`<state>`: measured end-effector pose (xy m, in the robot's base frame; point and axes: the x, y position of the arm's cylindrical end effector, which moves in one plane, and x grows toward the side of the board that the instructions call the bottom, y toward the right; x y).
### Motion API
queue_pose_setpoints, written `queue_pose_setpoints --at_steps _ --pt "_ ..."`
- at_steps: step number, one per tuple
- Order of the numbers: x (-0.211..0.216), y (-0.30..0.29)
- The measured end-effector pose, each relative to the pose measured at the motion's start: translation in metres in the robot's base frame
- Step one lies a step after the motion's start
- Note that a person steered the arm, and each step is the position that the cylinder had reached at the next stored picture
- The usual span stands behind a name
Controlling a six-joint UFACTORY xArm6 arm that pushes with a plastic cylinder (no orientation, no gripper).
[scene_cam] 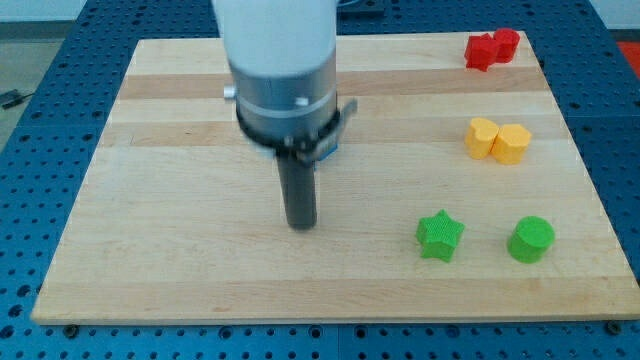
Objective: Move the yellow hexagon along with the yellow heart towards the blue blocks
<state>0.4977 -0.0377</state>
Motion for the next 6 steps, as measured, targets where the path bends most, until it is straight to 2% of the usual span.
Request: queue_pose_setpoints --at_steps 1,4,5,6 --pt "-0.023 0.045" --pt "-0.033 0.309" --pt "-0.067 0.305" --pt "-0.083 0.254"
